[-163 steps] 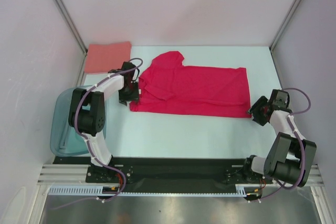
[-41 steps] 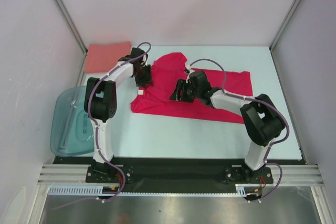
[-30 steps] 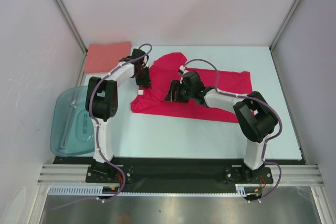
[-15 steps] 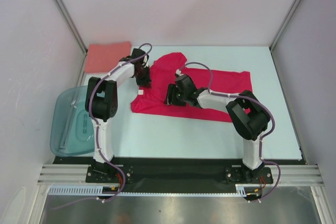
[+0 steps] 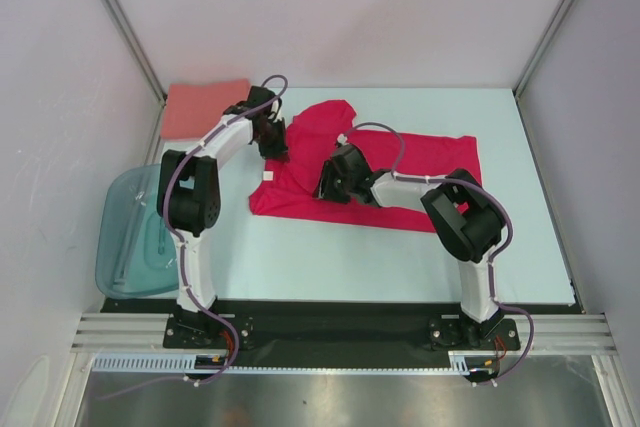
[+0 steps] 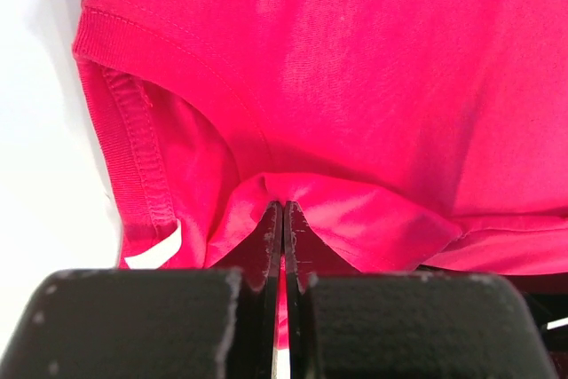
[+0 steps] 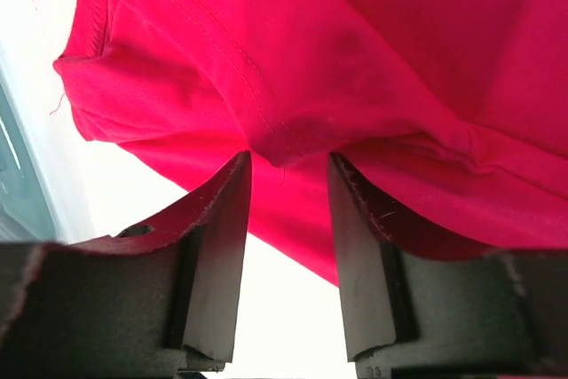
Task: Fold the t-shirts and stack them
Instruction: Fold the tshirt
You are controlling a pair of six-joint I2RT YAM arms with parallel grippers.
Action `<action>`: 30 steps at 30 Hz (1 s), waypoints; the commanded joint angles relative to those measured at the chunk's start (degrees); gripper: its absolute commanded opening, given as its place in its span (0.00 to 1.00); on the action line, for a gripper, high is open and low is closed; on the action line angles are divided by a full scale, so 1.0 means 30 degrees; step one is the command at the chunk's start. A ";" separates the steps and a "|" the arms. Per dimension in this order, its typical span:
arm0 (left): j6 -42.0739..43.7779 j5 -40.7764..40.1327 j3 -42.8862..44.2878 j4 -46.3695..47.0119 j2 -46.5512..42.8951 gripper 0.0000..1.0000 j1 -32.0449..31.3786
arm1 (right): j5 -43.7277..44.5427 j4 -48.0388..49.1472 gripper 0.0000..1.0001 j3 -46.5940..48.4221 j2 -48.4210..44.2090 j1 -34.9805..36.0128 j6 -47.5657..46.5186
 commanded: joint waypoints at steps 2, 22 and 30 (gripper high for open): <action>-0.0267 0.0499 0.0388 0.0010 -0.1445 0.00 -0.0198 | 0.0350 0.0986 0.43 0.0715 0.0308 0.0032 0.0679; -0.0941 0.1320 0.0915 0.0742 -0.1856 0.00 -0.0608 | -0.0441 0.2419 0.00 -0.0924 -0.1213 -0.1168 0.2202; -0.1380 0.1349 0.2173 0.0771 -0.1359 0.00 -0.0755 | -0.1027 0.3300 0.00 -0.1716 -0.1742 -0.1580 0.2759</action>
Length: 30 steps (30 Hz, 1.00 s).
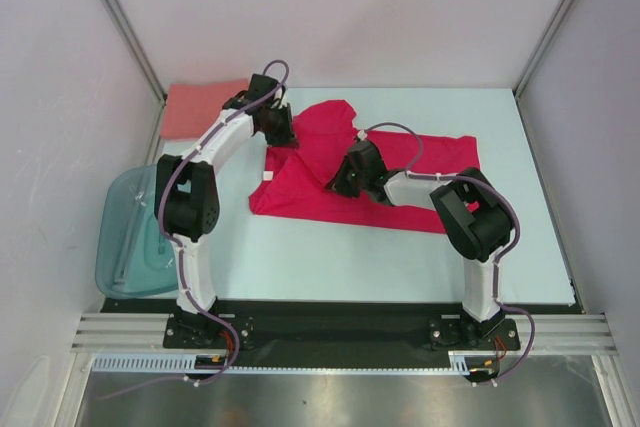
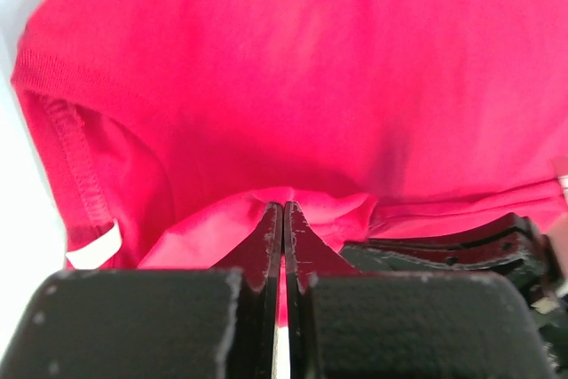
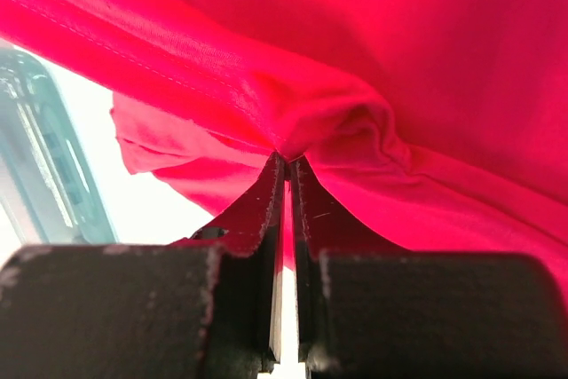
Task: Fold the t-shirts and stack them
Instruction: Fold the tshirt
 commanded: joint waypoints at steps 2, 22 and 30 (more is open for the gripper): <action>-0.0455 0.0329 0.1498 0.0473 -0.0265 0.00 -0.0201 | -0.0240 0.1217 0.00 -0.0231 -0.1247 -0.0137 0.0398; -0.0778 0.0124 0.3021 0.0355 0.1200 0.00 -0.0201 | -0.0269 0.1451 0.00 -0.0670 -0.1336 -0.0811 0.0311; -0.0778 -0.0139 0.4397 -0.0025 0.2166 0.00 -0.0201 | -0.0620 0.1657 0.00 -0.0494 -0.0721 -0.1162 0.0223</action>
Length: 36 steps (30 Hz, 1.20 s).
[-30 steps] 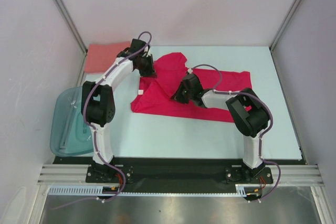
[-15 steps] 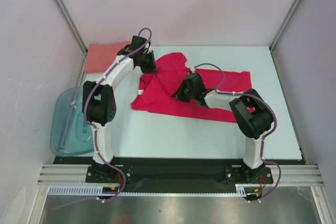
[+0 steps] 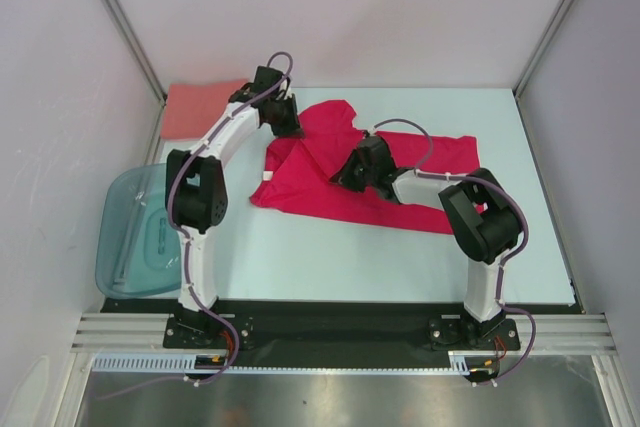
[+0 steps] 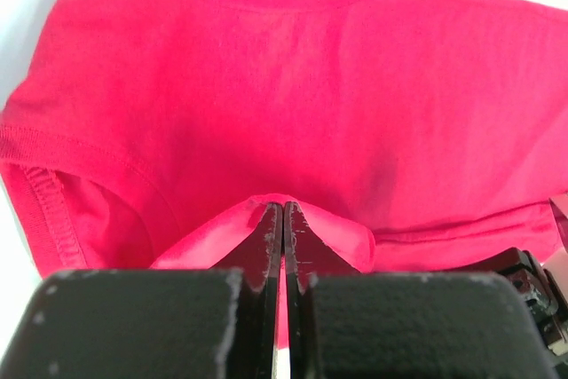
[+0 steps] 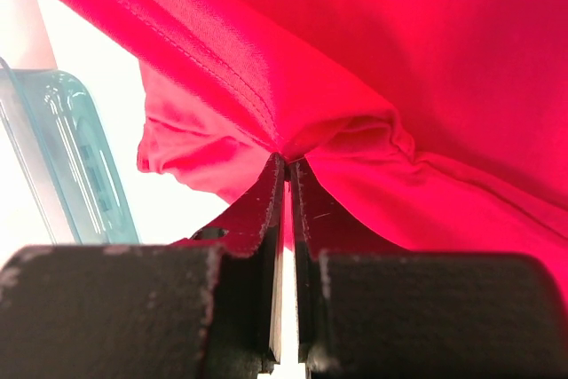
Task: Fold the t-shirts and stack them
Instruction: Fold the tshirt
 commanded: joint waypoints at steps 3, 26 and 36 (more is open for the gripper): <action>-0.0283 -0.0439 0.1675 -0.0048 0.0617 0.00 -0.0070 | -0.0257 0.0812 0.00 0.0322 0.0300 -0.0296 -0.0199; 0.0484 -0.3725 -0.4901 -0.1490 -0.6808 0.53 0.0194 | -0.1370 -0.5191 0.42 0.1558 -0.2420 -0.2231 -0.5999; -0.0605 -0.2079 -1.3319 0.2732 -0.7763 0.22 0.0457 | -0.2192 -0.5077 0.43 -0.3160 -0.6523 -0.3605 -0.5824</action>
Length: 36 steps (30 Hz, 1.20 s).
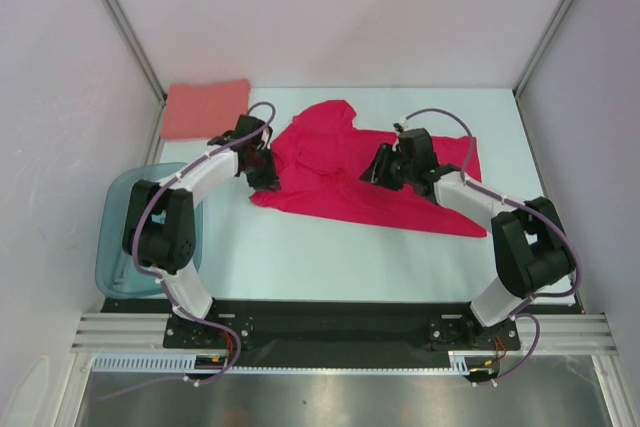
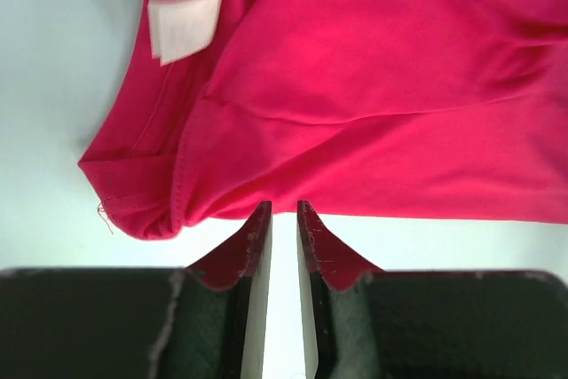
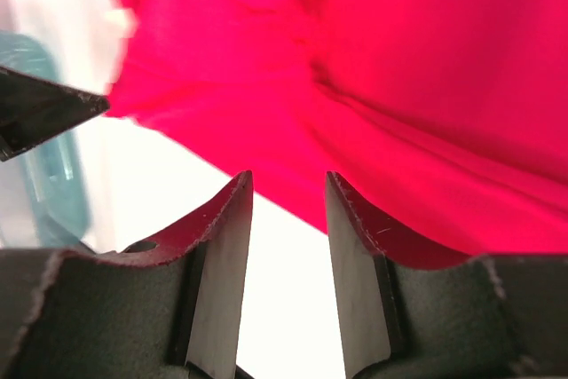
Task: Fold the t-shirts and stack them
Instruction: Fold the tshirt
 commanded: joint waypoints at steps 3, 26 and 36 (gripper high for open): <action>-0.0504 0.0457 -0.1266 0.2103 0.0857 0.20 0.0502 | -0.0669 -0.0573 0.43 -0.2498 -0.1575 -0.2117 -0.0725; 0.0169 -0.4435 -0.0243 -0.0474 0.2357 0.20 0.1559 | 0.1586 -0.4645 0.43 -0.6456 -0.6732 -1.2694 -0.4270; -0.0356 -0.2945 0.0227 -0.1034 -0.0020 0.31 -0.1285 | 0.1322 -0.4382 0.54 -0.4495 -0.4658 -1.3605 -0.4359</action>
